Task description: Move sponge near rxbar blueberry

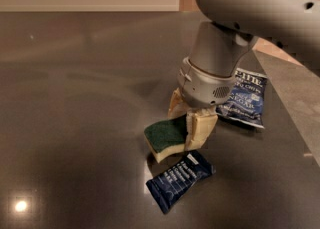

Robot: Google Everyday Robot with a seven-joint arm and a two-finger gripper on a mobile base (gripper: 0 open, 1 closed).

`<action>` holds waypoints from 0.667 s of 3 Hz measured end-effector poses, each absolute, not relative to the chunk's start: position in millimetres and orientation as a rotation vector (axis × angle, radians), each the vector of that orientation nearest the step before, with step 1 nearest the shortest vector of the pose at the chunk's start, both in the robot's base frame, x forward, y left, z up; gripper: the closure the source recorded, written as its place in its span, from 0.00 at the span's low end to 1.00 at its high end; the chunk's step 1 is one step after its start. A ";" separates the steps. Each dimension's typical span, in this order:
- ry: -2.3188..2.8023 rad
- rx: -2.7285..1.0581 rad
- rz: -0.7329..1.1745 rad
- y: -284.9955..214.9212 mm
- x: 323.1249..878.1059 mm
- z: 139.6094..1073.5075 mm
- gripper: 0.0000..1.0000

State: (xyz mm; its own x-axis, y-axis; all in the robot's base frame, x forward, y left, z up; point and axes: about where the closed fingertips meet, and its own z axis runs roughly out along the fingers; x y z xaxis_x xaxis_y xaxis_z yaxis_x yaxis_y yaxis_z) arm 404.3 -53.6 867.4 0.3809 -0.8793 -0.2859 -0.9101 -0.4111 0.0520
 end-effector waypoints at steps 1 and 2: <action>1.633 -2.504 0.398 -51.3 406.6 867.7 0.12; 1.629 -2.497 0.388 -49.4 408.2 868.0 0.00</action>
Offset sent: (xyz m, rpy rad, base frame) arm 0.0018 0.0019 0.0002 0.0048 -0.0102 -0.0024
